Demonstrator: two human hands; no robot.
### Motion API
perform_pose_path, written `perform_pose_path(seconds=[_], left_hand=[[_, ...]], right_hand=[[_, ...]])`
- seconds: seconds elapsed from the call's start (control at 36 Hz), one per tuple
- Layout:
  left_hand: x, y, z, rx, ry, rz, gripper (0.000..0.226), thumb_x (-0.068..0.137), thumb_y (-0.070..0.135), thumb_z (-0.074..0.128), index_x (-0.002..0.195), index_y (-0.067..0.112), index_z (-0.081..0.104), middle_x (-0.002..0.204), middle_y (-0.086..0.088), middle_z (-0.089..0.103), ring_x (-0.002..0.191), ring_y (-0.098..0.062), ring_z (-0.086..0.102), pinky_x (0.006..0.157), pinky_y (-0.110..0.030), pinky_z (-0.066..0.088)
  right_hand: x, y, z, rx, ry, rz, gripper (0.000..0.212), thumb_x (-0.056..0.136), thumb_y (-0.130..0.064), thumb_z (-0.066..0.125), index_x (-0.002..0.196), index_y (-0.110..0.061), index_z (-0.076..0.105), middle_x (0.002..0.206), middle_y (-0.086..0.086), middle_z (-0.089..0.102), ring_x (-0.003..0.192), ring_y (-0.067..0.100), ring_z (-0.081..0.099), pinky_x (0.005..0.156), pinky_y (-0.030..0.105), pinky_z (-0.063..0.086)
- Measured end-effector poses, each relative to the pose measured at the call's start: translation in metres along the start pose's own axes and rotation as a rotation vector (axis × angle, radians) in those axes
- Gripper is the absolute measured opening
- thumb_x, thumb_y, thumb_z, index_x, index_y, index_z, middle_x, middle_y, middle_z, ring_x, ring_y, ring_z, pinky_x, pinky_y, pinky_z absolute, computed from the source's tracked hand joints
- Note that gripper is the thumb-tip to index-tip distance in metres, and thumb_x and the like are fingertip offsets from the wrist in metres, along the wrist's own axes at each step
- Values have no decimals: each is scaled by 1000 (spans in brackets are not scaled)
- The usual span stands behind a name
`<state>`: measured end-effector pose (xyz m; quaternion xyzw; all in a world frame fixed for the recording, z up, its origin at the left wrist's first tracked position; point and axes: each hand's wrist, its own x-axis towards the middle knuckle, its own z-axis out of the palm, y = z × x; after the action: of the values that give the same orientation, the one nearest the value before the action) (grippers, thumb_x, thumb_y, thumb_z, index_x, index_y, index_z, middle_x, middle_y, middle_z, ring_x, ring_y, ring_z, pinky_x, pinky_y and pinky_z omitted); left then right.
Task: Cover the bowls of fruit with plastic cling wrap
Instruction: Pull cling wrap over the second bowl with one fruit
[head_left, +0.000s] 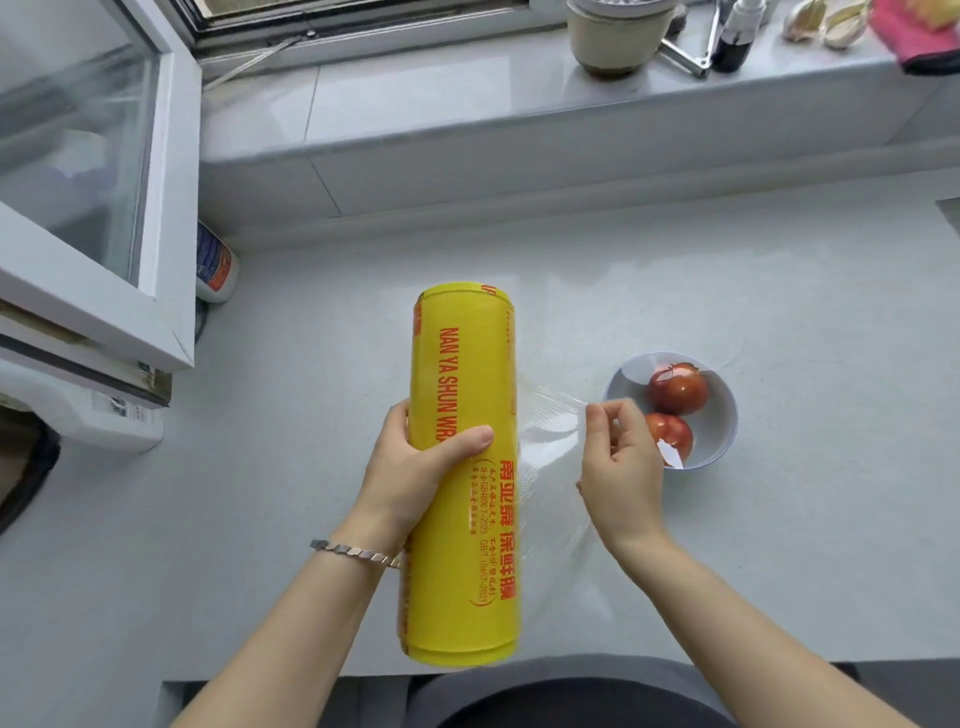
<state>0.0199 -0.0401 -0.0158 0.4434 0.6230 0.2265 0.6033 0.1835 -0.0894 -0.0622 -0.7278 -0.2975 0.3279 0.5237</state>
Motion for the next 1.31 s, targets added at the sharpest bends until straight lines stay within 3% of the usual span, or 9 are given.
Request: perform_pose_path(seconds=[0.17,0.28,0.44,0.69,0.86,0.94,1.03,1.17,1.31], left_hand=[[12,11,0,416,137,92,93,55,51,83,131,30,33,108,9,58,94,-17,61,81,-38,53],[27,15,4,556,164,68,95,59,55,79,135,29,27,112,5,56,98,-21,59,83,-42,53],[46,15,3,679,179,46,99,57,62,76,135,32,22,119,0,56,100,-25,59,81,-46,54],[61,14,-3,613,138,16,92,52,58,80,127,33,33,111,3,58,95,-21,61,81,-46,55],[69,18,-13,595,69,1,86,57,47,84,127,33,36,106,6,59,91,-17,62,79,-43,55],[72,20,-19,581,22,-6,91,55,45,86,130,31,36,108,5,60,90,-15,62,76,-39,55],[74,20,-22,579,-19,-6,97,54,44,86,134,30,33,114,2,58,93,-16,61,74,-35,55],[75,23,-24,574,-63,-12,96,56,43,85,135,30,32,114,2,56,91,-12,59,66,-28,52],[76,24,-29,534,-68,-20,99,49,46,84,134,28,35,113,2,58,91,-12,60,63,-26,52]], right_hand=[[8,23,10,-97,0,-15,26,95,-17,47,69,-15,43,56,-6,42,58,24,44,58,55,48],[21,38,24,-180,-42,-14,23,95,-16,47,73,-11,43,60,-4,43,63,24,42,59,29,31],[29,55,42,-259,-131,50,21,97,-20,43,77,-13,41,65,5,47,65,26,43,57,31,21],[10,65,68,-203,-188,221,26,97,-29,40,79,-10,41,71,6,53,68,24,48,57,32,26],[21,79,60,-276,-311,314,20,90,-26,55,75,-15,49,66,-1,53,69,21,52,60,29,33],[41,66,60,-196,-306,277,18,91,-22,54,85,-7,62,80,5,62,79,20,55,68,26,36],[65,48,70,-109,-459,346,30,94,-22,46,97,1,65,92,11,63,87,22,55,81,32,43],[76,41,82,-45,-668,533,46,94,-33,47,110,9,58,85,16,59,74,16,47,67,24,38],[76,42,86,166,-633,659,21,93,-26,53,100,-8,61,73,-1,55,65,10,46,60,19,38]])
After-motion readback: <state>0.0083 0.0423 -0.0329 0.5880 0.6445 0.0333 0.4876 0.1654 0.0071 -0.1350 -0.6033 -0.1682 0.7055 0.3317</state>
